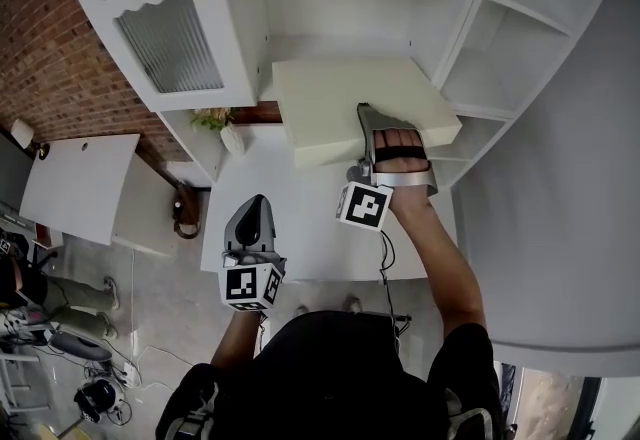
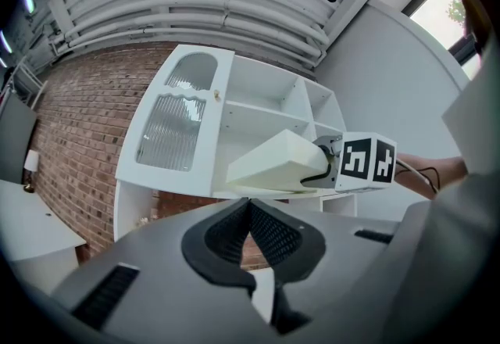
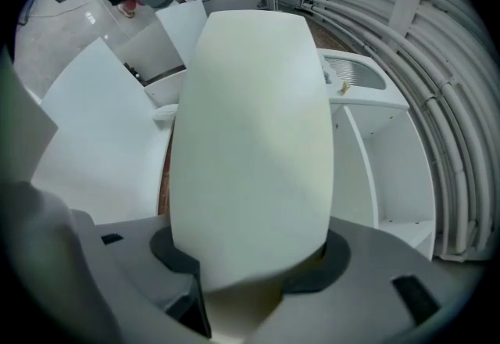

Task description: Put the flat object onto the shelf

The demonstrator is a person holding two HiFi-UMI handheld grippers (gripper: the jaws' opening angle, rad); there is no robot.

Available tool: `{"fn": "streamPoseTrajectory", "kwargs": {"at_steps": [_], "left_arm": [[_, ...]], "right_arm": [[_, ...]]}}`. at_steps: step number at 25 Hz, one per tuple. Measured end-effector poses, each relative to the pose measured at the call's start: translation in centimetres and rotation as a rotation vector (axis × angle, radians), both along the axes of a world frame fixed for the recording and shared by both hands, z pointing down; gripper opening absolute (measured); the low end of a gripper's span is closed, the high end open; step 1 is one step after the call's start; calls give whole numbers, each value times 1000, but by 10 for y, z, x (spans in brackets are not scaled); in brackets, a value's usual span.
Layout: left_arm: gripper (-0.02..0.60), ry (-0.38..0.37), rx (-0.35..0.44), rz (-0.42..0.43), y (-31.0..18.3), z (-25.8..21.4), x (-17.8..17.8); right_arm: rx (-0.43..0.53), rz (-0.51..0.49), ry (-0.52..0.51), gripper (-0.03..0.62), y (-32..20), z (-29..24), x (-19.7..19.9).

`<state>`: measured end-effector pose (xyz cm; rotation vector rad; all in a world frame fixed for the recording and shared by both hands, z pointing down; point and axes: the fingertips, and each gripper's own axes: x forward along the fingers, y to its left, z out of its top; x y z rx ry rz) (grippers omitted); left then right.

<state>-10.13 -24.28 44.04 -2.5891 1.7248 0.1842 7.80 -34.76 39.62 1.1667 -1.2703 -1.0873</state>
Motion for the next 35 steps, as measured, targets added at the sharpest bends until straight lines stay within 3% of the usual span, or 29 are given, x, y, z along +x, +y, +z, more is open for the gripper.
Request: {"fn": "streamPoseTrajectory", "kwargs": {"at_steps": [5, 21, 26, 31, 35], "left_arm": [[9, -1, -4, 0, 1, 1, 2], [9, -2, 1, 1, 0, -1, 2], [9, -6, 0, 1, 3, 0, 4], [9, -15, -4, -3, 6, 2, 3], [9, -17, -9, -11, 6, 3, -1]], "right_arm": [[78, 30, 112, 267, -22, 1, 1], [161, 36, 128, 276, -86, 0, -8], [51, 42, 125, 284, -111, 28, -8], [105, 41, 123, 284, -122, 16, -9], [46, 46, 118, 282, -130, 23, -9]]}}
